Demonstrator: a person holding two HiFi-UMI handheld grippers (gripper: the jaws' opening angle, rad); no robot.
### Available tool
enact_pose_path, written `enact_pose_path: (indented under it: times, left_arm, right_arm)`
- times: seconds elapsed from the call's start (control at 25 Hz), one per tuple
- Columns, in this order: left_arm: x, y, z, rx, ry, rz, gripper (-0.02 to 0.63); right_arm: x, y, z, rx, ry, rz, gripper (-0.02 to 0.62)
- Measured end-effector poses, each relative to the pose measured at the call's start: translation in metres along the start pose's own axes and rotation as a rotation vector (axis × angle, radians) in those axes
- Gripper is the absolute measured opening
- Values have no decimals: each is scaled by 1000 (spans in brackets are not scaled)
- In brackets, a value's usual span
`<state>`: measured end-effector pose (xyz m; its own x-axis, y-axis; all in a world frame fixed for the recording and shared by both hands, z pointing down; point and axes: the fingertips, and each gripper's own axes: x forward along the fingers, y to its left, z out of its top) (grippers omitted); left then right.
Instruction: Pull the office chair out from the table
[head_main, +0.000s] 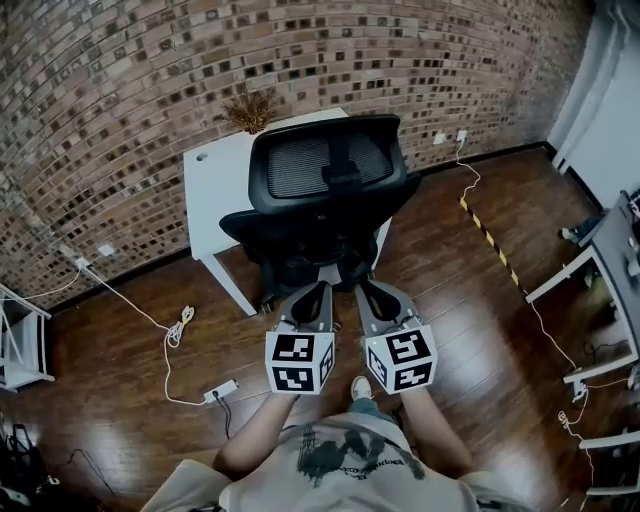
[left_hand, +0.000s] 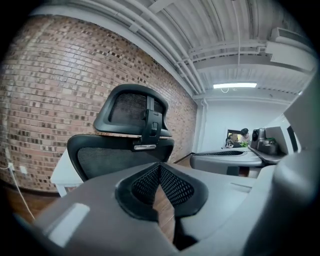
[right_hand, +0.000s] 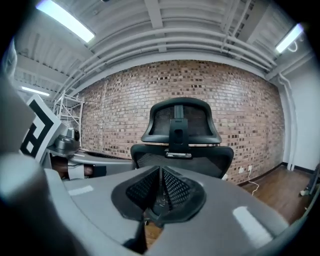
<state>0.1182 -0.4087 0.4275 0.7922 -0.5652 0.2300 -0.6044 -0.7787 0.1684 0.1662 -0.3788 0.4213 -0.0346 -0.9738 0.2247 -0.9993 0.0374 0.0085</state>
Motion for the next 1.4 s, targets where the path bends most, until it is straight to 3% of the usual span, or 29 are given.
enact_pose_path:
  times: [0.12, 0.2, 0.48, 0.52, 0.72, 0.92, 1.12, 1.24, 1.4]
  left_arm:
    - [21, 4, 11, -5, -14, 37, 14]
    - [33, 8, 16, -11, -24, 58, 14]
    - [61, 27, 30, -5, -61, 141, 18]
    - [63, 32, 31, 2, -64, 157, 24]
    - [67, 63, 43, 57, -78, 234, 84]
    - [63, 109, 60, 195, -77, 296, 159]
    - [65, 149, 70, 369, -6, 316, 236]
    - [72, 167, 66, 484, 57, 303, 274]
    - [84, 179, 51, 566, 172, 240, 325]
  right_arm:
    - [17, -14, 7, -15, -4, 49, 7]
    - [27, -24, 12, -25, -12, 79, 47]
    - [58, -55, 22, -72, -28, 161, 57]
    - [62, -61, 22, -78, -24, 170, 89]
    - [80, -95, 31, -104, -33, 192, 112]
    - [97, -132, 43, -185, -44, 206, 176]
    - [111, -172, 55, -315, -49, 182, 193]
    - [123, -190, 53, -361, -34, 195, 227]
    - [140, -206, 48, -453, 9, 239, 293]
